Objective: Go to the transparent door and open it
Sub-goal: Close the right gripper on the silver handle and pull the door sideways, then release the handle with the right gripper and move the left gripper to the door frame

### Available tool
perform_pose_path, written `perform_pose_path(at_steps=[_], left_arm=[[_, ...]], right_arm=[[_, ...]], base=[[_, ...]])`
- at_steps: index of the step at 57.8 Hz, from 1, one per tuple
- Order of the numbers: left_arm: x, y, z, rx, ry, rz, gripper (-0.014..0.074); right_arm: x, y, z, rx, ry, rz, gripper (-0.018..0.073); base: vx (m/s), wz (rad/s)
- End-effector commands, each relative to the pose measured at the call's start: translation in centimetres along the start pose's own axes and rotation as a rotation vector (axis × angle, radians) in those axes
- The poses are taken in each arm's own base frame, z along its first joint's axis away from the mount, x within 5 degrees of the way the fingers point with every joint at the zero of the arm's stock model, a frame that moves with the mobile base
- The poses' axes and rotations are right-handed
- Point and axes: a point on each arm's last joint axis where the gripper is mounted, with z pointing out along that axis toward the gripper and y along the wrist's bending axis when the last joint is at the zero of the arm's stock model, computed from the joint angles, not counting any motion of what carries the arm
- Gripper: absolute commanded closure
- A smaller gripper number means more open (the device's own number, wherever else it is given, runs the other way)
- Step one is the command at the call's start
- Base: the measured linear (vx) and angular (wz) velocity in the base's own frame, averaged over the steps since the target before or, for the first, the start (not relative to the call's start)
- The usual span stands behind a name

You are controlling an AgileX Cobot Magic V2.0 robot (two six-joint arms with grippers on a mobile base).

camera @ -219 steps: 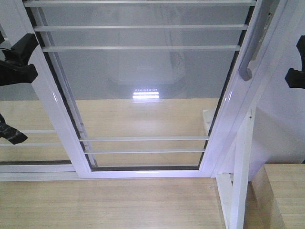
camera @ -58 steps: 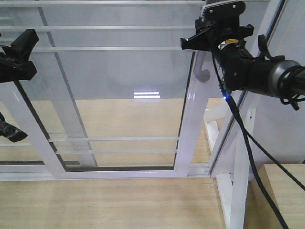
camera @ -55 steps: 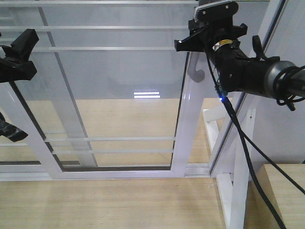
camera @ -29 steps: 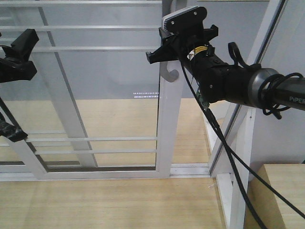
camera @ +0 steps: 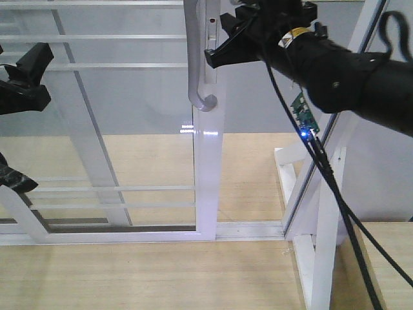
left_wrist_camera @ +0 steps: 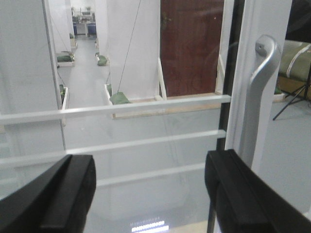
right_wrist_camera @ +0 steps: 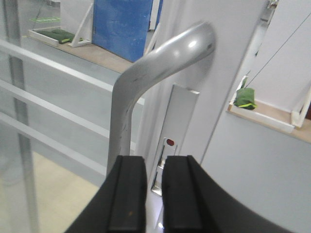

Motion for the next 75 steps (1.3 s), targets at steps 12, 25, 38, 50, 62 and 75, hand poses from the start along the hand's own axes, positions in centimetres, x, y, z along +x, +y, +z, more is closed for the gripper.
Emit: perform_pose_path(at_steps=[12, 25, 38, 50, 62, 75], left_arm=[[-1.4, -0.4, 0.1, 0.019, -0.052, -0.001, 0.0009], [0.6, -2.1, 2.8, 0.098, -0.047, -0.008, 0.0009], [2.9, -4.6, 6.8, 0.194, -0.087, -0.030, 0.0009], [3.5, -6.9, 11.9, 0.244, -0.075, -0.042, 0.0009], [3.5, -8.2, 16.0, 0.252, -0.069, -0.055, 0.0009], [3.2, -8.8, 19.7, 0.241, -0.030, -0.047, 0.0009]], right_arm=[[-5.4, -0.9, -7.6, -0.028, -0.098, -0.028, 0.0568], [-0.2, -1.4, -12.9, 0.085, -0.168, 0.041, 0.0565], [3.7, -1.5, -16.4, 0.130, -0.163, 0.076, 0.0565], [4.6, -1.4, -17.0, 0.133, -0.153, 0.072, 0.0565], [4.3, -1.7, -17.1, 0.164, -0.196, 0.046, 0.0565], [4.2, -1.7, -17.1, 0.169, -0.196, 0.019, 0.0565]], base=[[0.00, 0.00], [0.00, 0.00], [0.00, 0.00], [0.00, 0.00], [0.00, 0.00], [0.00, 0.00]])
